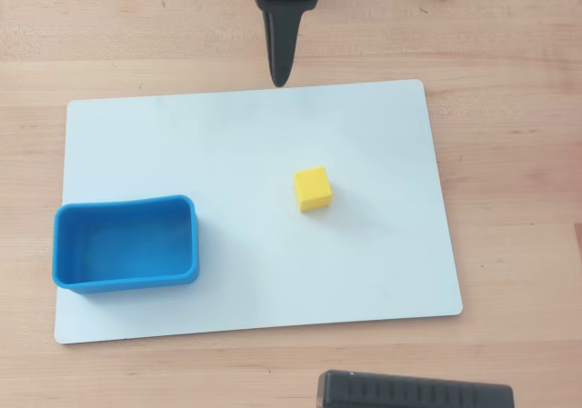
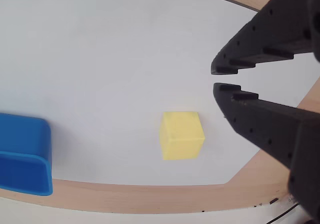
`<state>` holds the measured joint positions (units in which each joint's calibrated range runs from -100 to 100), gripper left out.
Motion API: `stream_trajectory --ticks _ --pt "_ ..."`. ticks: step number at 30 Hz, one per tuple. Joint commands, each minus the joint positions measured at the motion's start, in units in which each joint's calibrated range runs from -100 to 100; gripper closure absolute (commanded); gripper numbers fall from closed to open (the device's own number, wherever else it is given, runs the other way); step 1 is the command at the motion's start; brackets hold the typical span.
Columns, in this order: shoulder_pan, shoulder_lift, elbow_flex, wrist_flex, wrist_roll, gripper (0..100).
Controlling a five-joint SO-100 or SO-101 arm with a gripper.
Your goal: Pick up yellow cube and drop it in the blue rectangular bin
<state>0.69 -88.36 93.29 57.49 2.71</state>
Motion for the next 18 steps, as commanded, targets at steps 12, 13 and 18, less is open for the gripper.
stream_trajectory --ticks 12,13,18 --pt "-2.67 58.96 -47.57 -3.65 1.03 100" --pt "-3.1 61.75 -49.93 -3.24 1.17 100" --pt "-6.01 71.22 -58.02 -2.17 1.22 100"
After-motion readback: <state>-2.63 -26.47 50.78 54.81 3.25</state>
